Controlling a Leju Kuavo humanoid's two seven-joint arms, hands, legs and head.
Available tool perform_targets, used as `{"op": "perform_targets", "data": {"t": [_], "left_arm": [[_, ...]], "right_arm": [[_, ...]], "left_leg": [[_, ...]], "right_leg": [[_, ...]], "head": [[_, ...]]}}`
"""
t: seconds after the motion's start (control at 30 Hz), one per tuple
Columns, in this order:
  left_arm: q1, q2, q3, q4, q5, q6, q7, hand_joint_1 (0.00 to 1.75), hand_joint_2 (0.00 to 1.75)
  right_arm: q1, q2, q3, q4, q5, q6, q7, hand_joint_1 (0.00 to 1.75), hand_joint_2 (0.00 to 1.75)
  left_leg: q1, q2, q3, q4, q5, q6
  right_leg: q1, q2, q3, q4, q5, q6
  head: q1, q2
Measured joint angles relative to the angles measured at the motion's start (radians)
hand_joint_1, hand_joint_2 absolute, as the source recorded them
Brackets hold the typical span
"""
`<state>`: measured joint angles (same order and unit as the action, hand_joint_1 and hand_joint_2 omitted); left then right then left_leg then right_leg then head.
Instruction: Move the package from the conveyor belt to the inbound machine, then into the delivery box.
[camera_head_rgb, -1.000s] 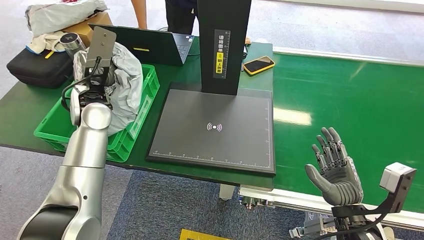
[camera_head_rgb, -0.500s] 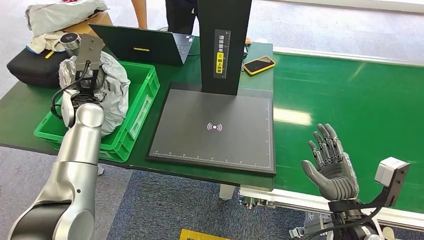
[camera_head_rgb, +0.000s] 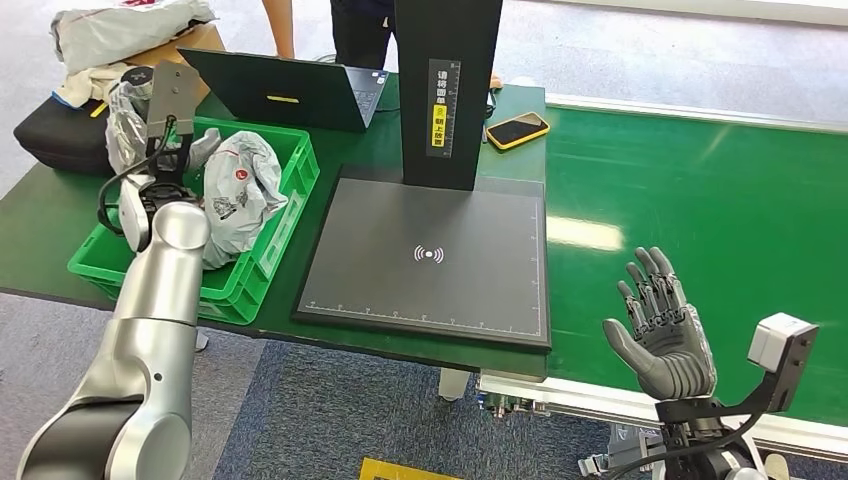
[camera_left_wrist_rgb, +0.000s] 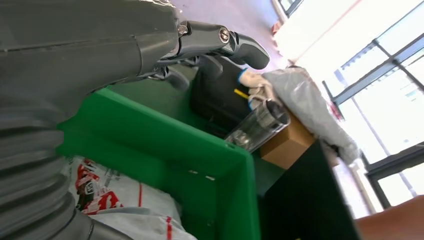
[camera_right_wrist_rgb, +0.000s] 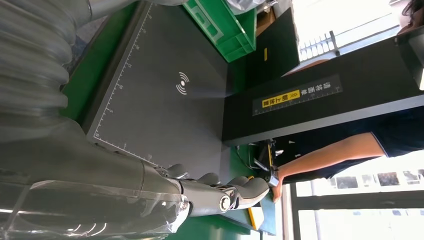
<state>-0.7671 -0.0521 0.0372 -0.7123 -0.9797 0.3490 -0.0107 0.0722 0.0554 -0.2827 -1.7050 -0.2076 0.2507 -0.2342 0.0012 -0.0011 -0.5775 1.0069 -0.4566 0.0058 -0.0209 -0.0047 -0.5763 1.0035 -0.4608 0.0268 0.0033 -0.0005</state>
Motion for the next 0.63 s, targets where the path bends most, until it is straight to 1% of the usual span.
{"op": "perform_targets", "data": {"t": [0.13,0.27,0.37,0.47,0.6,0.63], "left_arm": [[0.028,-0.021,-0.028,-0.111,0.019,-0.009,-0.022,0.00,1.75],[0.096,-0.045,-0.085,-0.298,0.114,-0.065,-0.059,0.00,1.75],[0.179,-0.060,-0.152,-0.478,0.249,-0.141,-0.101,0.00,1.75],[0.283,-0.064,-0.221,-0.633,0.382,-0.212,-0.137,0.00,1.75],[0.446,-0.063,-0.305,-0.786,0.501,-0.279,-0.170,0.00,1.75],[0.466,-0.062,-0.314,-0.802,0.509,-0.284,-0.172,0.00,1.75]], "right_arm": [[0.008,0.002,0.000,-0.006,0.000,-0.002,-0.001,0.00,1.75],[0.027,0.007,-0.001,-0.025,0.001,-0.002,-0.010,0.00,1.75],[0.047,0.020,-0.002,-0.047,0.004,0.000,-0.033,0.00,1.75],[0.070,0.034,0.003,-0.071,0.020,0.002,-0.062,0.00,1.75],[0.088,0.047,0.037,-0.087,0.084,-0.016,-0.087,0.00,1.75],[0.089,0.048,0.042,-0.088,0.093,-0.020,-0.089,0.00,1.75]], "left_leg": [[0.000,0.000,0.000,0.000,0.000,0.000],[0.000,0.000,0.000,0.000,0.000,0.000],[0.000,0.000,-0.001,0.000,-0.001,0.000],[0.000,0.000,0.000,-0.001,-0.002,0.000],[0.000,0.000,0.000,-0.001,-0.002,0.000],[0.000,0.001,0.000,-0.001,-0.002,0.000]], "right_leg": [[0.000,0.000,0.000,0.000,0.000,0.000],[0.000,0.000,0.000,0.000,0.000,0.000],[0.000,0.000,0.000,0.000,-0.001,0.000],[0.000,0.000,0.000,0.000,-0.001,0.000],[0.000,0.000,0.000,0.000,-0.001,0.000],[0.000,0.000,0.000,0.000,-0.001,0.000]], "head": [[0.000,0.000],[0.000,0.000],[0.000,0.000],[0.000,0.000],[0.000,0.000],[0.000,0.000]]}}
